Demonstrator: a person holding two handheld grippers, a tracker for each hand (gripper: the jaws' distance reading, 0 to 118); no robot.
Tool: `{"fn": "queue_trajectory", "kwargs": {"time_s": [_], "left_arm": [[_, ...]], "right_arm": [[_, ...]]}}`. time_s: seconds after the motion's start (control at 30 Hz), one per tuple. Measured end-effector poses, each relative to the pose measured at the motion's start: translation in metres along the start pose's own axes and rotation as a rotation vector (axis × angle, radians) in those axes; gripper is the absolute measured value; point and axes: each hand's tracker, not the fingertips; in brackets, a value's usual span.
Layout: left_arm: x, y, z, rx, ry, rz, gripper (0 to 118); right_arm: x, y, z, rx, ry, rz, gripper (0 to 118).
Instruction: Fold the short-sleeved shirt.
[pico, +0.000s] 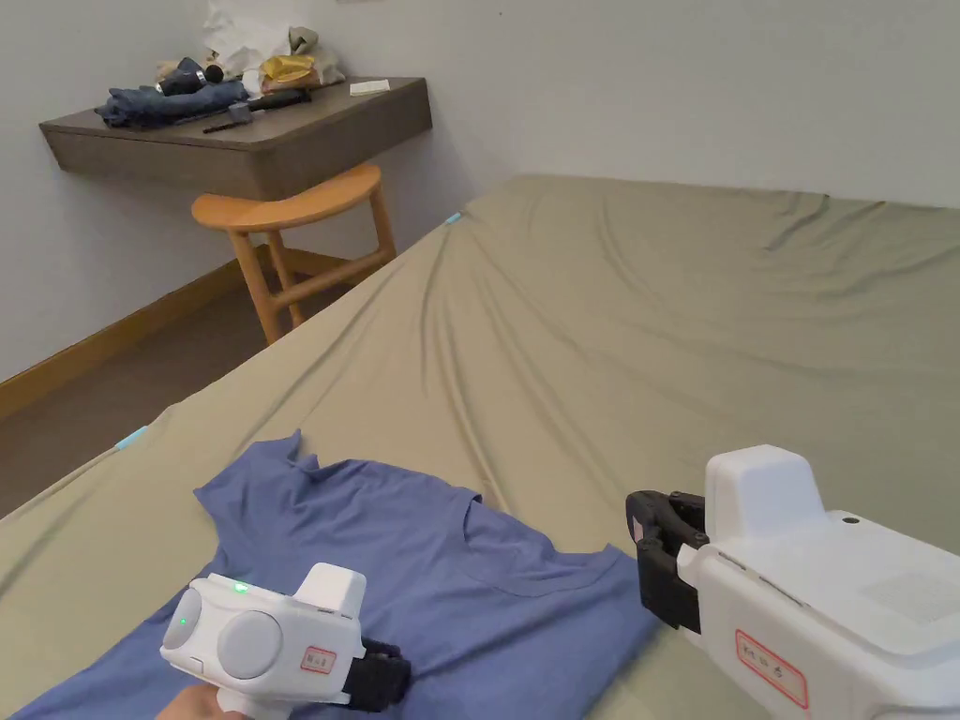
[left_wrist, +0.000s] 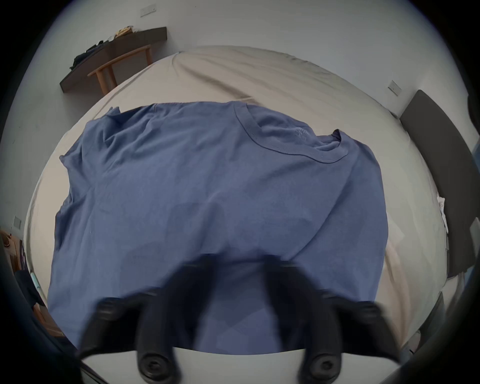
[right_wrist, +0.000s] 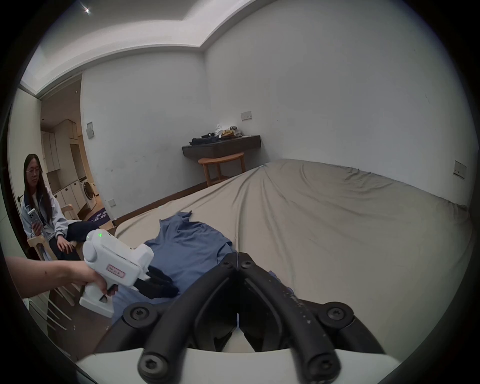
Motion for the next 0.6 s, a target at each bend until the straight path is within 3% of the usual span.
{"fn": "queue_trajectory", "kwargs": {"time_s": [0.03,0.1,0.33,0.37,0.43,0.47,0.5,0.57,0.6], "left_arm": [[-0.003,0.001,0.001,0.000,-0.008,0.003,118],[-0.001,-0.003,0.009,-0.006,-0.011,-0.010,112],[0.004,-0.003,-0.012,-0.068,0.094,-0.023,114],[0.003,-0.005,-0.018,-0.104,0.081,0.017,96],[0.007,-0.007,-0.010,-0.038,0.108,0.029,94],[0.009,-0.008,-0.009,-0.059,0.096,0.031,81],[0.009,-0.007,-0.003,-0.052,0.096,0.049,65],[0.008,-0.005,0.010,-0.016,0.181,0.063,0],[0.006,-0.005,0.008,-0.012,0.276,0.032,0]], "right_arm": [[0.002,-0.002,0.000,-0.004,-0.001,0.002,0],[0.005,-0.005,0.000,-0.007,-0.002,-0.004,0],[0.009,-0.014,0.009,-0.026,-0.013,-0.034,0],[0.008,-0.015,0.008,-0.029,-0.014,-0.034,0],[0.009,-0.016,0.012,-0.034,-0.023,-0.024,0],[0.010,-0.016,0.015,-0.033,-0.026,-0.020,0],[0.011,-0.015,0.015,-0.032,-0.029,-0.019,0],[0.015,-0.014,0.018,-0.030,-0.038,-0.049,0],[0.016,-0.013,0.021,-0.029,-0.033,-0.066,0]]}}
